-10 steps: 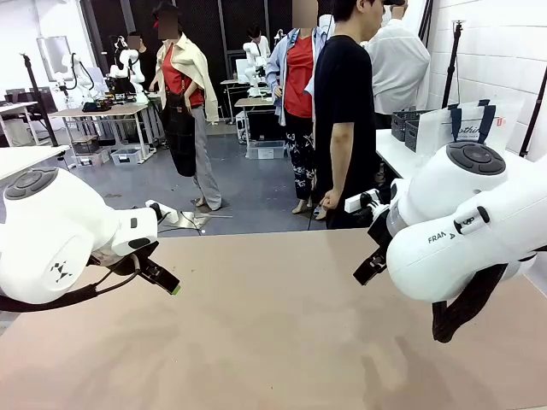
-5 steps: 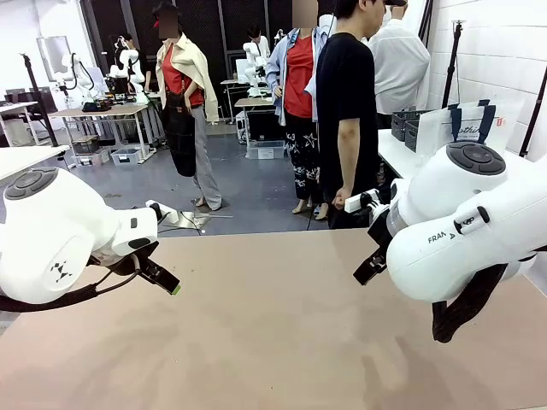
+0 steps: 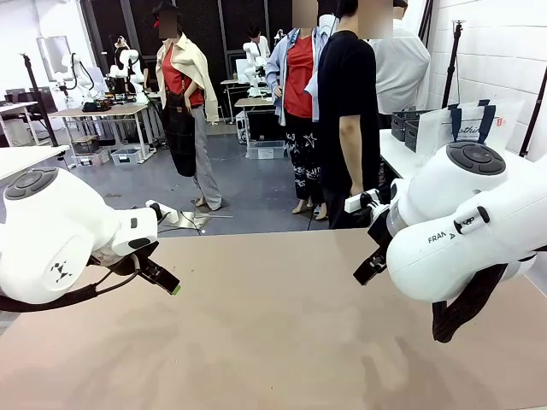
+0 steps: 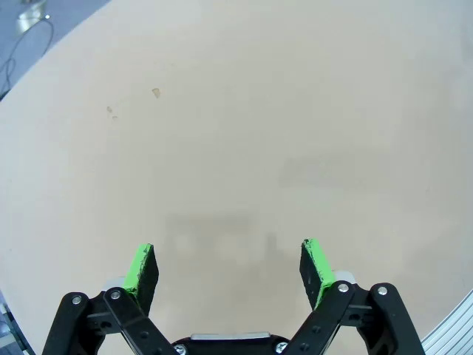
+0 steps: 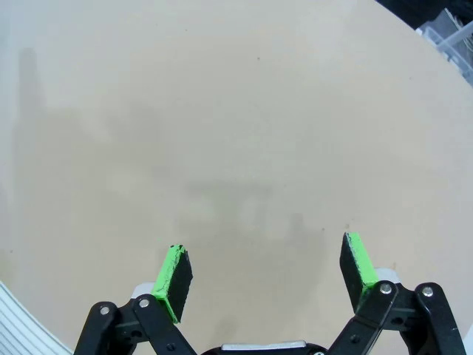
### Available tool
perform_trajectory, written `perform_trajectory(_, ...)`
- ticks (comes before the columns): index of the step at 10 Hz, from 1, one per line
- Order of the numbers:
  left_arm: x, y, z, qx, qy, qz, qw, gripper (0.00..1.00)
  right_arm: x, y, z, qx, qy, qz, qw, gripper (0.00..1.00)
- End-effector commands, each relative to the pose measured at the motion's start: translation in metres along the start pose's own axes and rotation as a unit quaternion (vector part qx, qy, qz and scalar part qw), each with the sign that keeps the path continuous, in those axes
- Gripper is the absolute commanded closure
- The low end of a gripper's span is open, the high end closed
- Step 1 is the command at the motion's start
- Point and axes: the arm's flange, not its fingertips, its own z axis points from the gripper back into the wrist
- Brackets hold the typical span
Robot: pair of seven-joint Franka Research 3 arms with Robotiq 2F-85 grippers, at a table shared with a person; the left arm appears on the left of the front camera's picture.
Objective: Transfer purchased items from the store into the shopping bag.
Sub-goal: Open the Reusable shopping bag in the center of the table.
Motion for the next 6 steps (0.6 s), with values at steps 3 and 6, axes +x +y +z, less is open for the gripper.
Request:
perform_trajectory(3, -0.0003, 0.0011, 0.0001, 0.000, 0.000, 0.001, 1.000, 0.00, 0.0000, -0.0001, 0.0000, 0.000, 0.000, 0.000, 1.000, 0.00)
perform_trajectory(6, -0.0003, 0.0011, 0.0001, 0.000, 0.000, 0.001, 1.000, 0.00, 0.0000, -0.0001, 0.0000, 0.000, 0.000, 0.000, 1.000, 0.00)
